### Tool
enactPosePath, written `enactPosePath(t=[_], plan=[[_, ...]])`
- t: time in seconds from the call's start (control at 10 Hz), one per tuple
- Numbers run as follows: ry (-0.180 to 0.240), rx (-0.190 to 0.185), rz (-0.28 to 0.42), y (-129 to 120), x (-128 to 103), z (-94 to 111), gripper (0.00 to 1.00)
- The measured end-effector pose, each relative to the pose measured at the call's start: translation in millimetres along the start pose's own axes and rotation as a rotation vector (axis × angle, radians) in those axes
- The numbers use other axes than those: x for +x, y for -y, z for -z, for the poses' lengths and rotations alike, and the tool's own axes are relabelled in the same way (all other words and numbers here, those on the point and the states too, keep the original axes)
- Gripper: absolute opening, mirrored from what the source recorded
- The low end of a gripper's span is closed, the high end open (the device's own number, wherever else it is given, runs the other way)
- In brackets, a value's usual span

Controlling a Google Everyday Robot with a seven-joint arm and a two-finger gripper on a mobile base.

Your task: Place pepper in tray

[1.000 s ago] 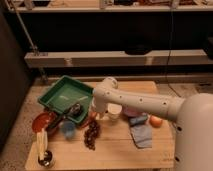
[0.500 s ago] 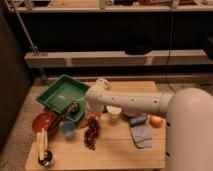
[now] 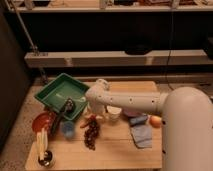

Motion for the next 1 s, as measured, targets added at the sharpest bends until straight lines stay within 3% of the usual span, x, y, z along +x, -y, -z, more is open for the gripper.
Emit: enactPosePath(t=[0.3, 0.7, 0.8, 1.0], plan=[[-0.001, -0.008, -0.015, -8.6, 2.2, 2.0, 0.72], [0.015, -0.001, 0.0, -0.9, 1.3, -2.8, 0.34], [0.018, 0.001, 0.004, 1.9, 1.1, -4.3, 0.28], [0.026, 0.002, 0.014, 7.3, 0.6, -7.0, 0.26]])
